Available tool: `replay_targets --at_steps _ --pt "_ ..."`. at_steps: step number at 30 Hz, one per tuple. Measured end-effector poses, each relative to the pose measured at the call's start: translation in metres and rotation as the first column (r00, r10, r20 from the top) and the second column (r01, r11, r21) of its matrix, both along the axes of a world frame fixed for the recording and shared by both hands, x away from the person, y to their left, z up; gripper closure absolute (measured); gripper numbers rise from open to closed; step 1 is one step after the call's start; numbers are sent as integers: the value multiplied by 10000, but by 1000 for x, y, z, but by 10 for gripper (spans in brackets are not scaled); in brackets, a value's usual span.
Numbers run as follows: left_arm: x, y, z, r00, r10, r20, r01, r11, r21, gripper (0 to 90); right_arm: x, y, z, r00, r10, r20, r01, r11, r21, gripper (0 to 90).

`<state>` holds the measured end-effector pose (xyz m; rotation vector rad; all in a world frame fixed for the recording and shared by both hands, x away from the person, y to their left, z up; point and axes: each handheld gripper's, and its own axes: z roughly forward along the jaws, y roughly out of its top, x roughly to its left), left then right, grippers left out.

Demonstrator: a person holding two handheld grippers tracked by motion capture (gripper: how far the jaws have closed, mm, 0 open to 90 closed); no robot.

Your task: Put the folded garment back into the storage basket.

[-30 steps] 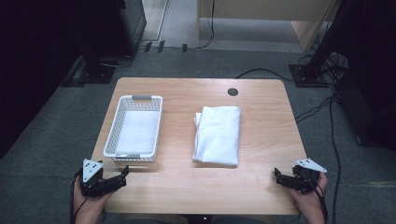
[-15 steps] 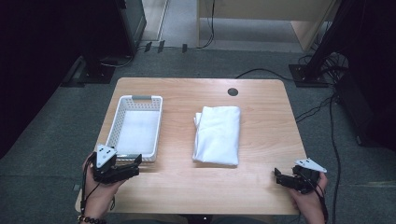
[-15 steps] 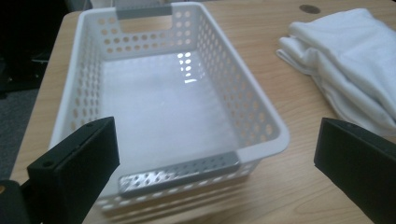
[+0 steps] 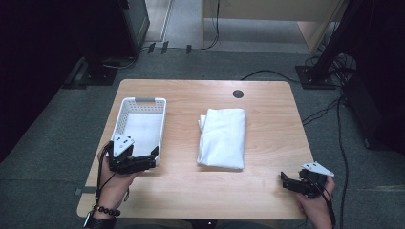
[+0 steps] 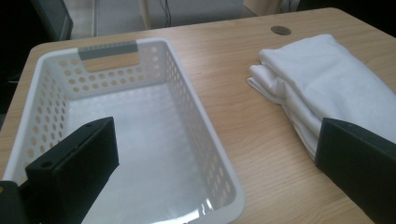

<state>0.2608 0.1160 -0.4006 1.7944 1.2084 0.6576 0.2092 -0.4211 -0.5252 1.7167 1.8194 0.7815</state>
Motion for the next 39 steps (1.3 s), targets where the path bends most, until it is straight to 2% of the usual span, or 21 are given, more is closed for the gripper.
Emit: replay_targets --at_steps 5,9,16,17,18,27,33,39 --pt "7 -14 4 9999 -135 55 136 9999 -99 0 0 0 0 10000 1 1 -1 10000 0 0" --pt "11 -25 6 9997 -254 19 254 9997 -8 0 0 0 0 10000 1 2 -1 10000 1 0" --pt "20 -59 12 9968 -793 73 794 9968 -103 0 0 0 0 10000 28 3 -28 10000 10 0" --pt "20 -59 12 9968 -793 73 794 9968 -103 0 0 0 0 10000 33 3 -33 10000 9 0" --pt "22 -68 12 9954 -952 67 953 9954 -64 0 0 0 0 10000 34 1 -34 10000 10 0" --pt "30 -102 8 9885 -1508 -123 1507 9886 -50 0 0 1 0 10000 57 -9 -57 10000 31 0" --pt "36 -118 5 9864 -1625 -244 1624 9867 -43 0 0 1 0 10000 92 -9 -92 10000 31 0" --pt "41 -133 0 9843 -1755 -175 1754 9845 -38 0 0 1 0 10000 89 -12 -89 10000 34 0"
